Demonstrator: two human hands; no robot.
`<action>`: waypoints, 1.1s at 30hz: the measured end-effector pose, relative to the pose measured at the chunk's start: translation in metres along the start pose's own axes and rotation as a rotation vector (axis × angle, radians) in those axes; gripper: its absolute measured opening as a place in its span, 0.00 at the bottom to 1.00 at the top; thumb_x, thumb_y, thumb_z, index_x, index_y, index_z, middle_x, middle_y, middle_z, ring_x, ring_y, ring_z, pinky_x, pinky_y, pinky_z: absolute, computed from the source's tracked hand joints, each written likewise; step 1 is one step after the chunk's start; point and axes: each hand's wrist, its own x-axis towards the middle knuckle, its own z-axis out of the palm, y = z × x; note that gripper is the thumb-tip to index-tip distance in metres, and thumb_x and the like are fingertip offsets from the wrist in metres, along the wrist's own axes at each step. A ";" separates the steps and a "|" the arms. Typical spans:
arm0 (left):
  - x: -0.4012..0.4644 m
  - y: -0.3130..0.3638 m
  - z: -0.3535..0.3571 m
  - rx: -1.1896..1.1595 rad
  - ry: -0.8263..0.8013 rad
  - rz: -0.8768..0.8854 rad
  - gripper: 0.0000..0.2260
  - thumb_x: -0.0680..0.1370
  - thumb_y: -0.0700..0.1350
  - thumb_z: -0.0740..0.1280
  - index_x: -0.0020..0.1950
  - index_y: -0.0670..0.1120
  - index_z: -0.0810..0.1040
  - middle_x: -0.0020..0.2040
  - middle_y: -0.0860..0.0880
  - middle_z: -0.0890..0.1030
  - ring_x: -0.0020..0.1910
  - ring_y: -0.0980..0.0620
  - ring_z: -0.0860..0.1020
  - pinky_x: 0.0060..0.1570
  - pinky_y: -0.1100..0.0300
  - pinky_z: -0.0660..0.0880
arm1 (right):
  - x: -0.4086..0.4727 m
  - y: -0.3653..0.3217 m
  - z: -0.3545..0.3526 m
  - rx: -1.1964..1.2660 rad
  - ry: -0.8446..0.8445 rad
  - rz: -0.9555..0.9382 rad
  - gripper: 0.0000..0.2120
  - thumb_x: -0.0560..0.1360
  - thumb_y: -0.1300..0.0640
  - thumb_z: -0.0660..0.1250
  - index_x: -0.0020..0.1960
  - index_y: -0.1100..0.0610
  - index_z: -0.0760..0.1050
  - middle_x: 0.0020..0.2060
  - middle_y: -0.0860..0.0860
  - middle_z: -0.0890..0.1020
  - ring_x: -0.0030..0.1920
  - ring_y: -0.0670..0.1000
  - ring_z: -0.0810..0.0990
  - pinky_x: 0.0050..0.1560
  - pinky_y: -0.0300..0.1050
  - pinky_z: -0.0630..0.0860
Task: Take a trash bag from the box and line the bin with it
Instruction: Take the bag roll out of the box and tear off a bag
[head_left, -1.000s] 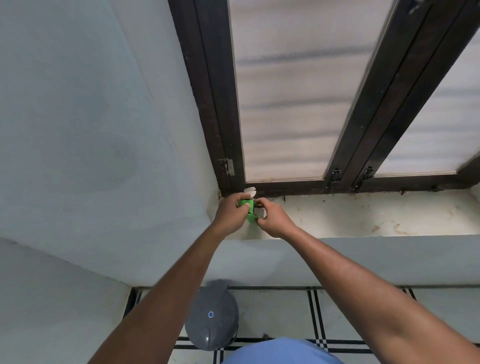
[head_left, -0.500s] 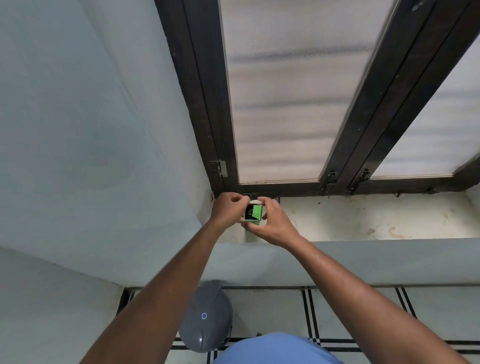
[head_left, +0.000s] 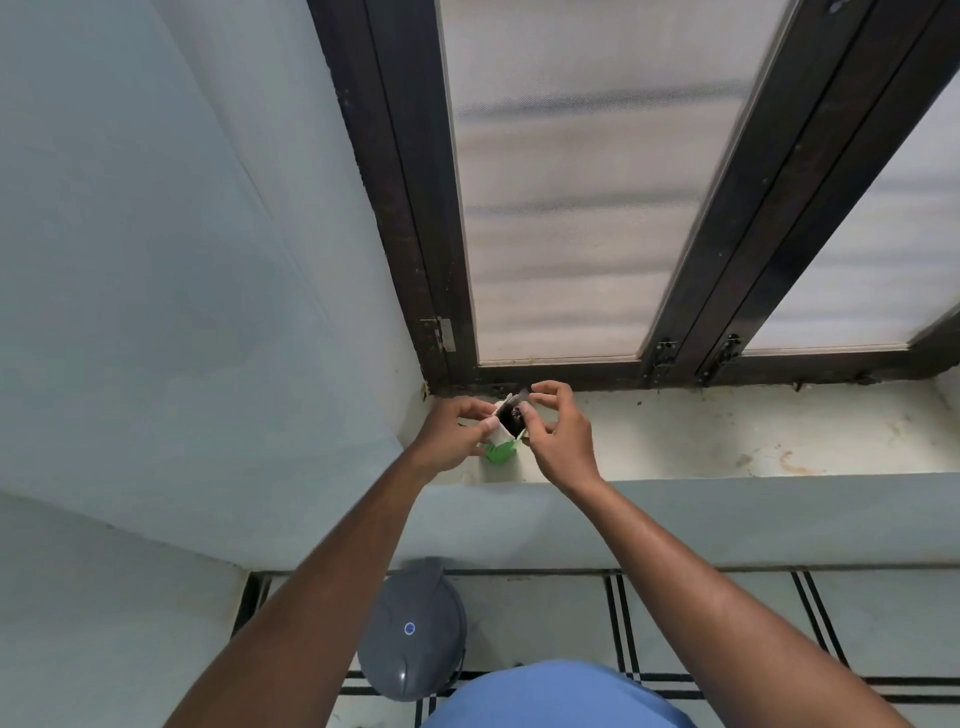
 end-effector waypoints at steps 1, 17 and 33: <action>0.000 -0.001 0.001 0.011 0.008 0.003 0.11 0.84 0.42 0.73 0.66 0.45 0.85 0.62 0.46 0.86 0.57 0.47 0.86 0.48 0.56 0.87 | -0.001 0.001 0.003 0.055 0.036 0.028 0.09 0.86 0.52 0.71 0.63 0.43 0.76 0.60 0.46 0.83 0.56 0.52 0.88 0.49 0.57 0.90; -0.007 -0.006 0.002 0.178 0.094 -0.020 0.09 0.85 0.47 0.70 0.65 0.50 0.84 0.60 0.52 0.83 0.62 0.47 0.81 0.65 0.46 0.81 | -0.029 0.018 0.012 -0.175 -0.102 -0.104 0.29 0.74 0.38 0.78 0.71 0.46 0.80 0.63 0.43 0.83 0.60 0.44 0.84 0.52 0.49 0.87; -0.012 0.030 0.001 0.832 0.222 0.268 0.16 0.81 0.60 0.73 0.66 0.55 0.86 0.56 0.54 0.82 0.49 0.54 0.77 0.42 0.60 0.73 | -0.025 0.016 0.022 -0.277 -0.043 -0.114 0.23 0.76 0.38 0.74 0.69 0.44 0.80 0.59 0.44 0.85 0.56 0.44 0.84 0.51 0.54 0.85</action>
